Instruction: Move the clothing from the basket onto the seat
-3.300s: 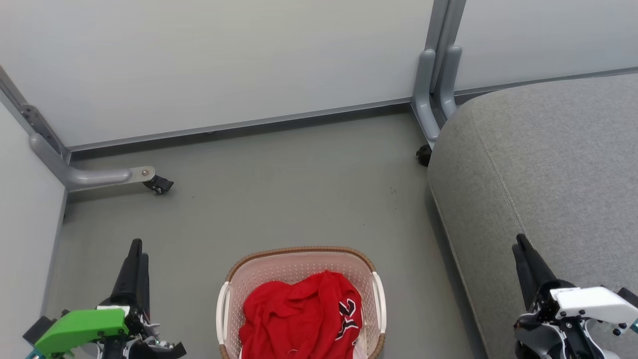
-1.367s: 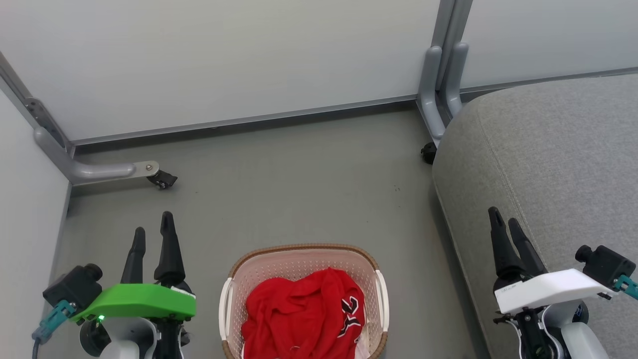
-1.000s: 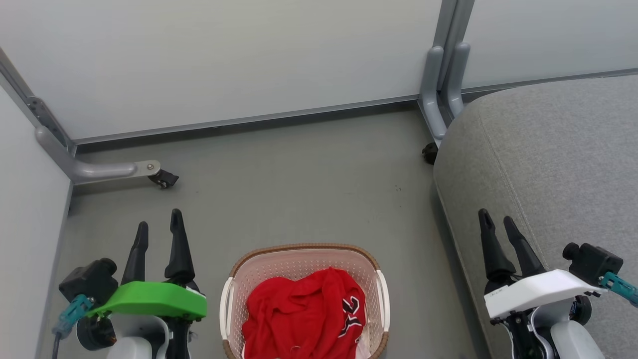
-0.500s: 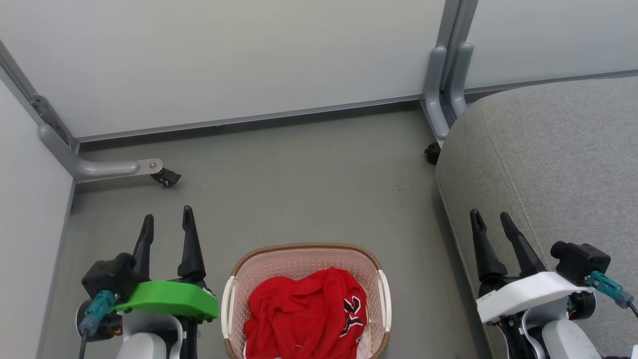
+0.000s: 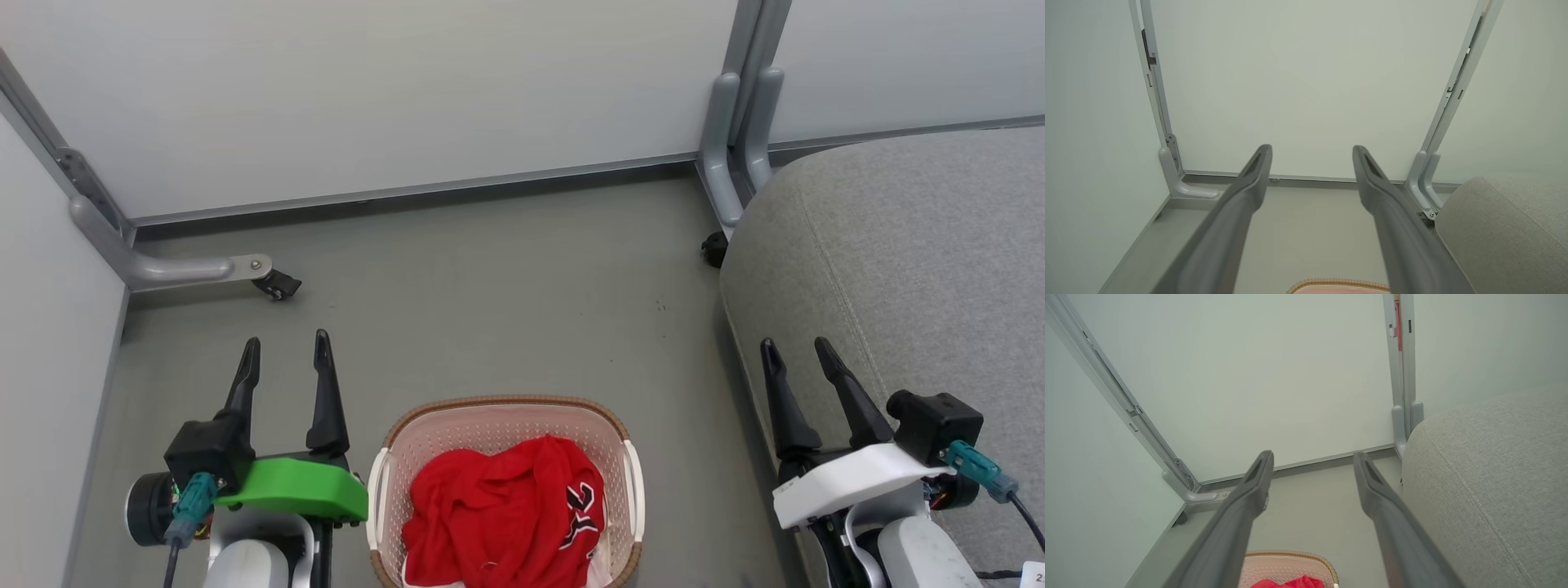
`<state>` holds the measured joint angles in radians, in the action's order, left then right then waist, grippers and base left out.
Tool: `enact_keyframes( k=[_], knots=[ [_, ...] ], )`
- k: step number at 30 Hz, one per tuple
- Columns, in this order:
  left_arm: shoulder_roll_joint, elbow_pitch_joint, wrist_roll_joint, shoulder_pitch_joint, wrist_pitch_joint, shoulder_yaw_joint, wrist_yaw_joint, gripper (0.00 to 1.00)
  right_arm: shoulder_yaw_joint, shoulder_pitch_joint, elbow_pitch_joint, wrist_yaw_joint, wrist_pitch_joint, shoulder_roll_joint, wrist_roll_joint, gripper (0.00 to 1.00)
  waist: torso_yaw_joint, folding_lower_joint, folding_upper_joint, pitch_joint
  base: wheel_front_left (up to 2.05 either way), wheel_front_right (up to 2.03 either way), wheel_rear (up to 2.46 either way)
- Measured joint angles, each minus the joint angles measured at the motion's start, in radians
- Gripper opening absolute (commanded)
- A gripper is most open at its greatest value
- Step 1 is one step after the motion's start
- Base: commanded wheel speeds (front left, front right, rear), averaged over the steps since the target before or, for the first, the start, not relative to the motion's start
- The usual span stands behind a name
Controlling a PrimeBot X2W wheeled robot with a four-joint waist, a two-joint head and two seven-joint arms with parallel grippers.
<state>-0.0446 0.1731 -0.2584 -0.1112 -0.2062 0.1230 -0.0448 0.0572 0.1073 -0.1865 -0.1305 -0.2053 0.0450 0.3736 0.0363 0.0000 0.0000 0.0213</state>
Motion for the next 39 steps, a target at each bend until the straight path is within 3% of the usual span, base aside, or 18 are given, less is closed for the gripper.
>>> enact_keyframes(
  k=[29, 39],
  knots=[
    [-0.002, 0.032, 0.156, -0.005, -0.056, 0.024, 0.02, 1.0, 0.012, 0.007, -0.015, 0.0, -0.057, 0.002, -0.204, 1.0, 0.012, 0.0, 0.0, -0.006, 0.0, 0.0, 0.0],
    [-0.002, 0.048, 0.148, -0.006, -0.056, 0.021, 0.027, 1.0, 0.014, 0.007, -0.024, 0.0, -0.057, 0.002, -0.207, 1.0, 0.015, 0.0, 0.0, -0.006, 0.0, 0.0, 0.0]
  ],
)
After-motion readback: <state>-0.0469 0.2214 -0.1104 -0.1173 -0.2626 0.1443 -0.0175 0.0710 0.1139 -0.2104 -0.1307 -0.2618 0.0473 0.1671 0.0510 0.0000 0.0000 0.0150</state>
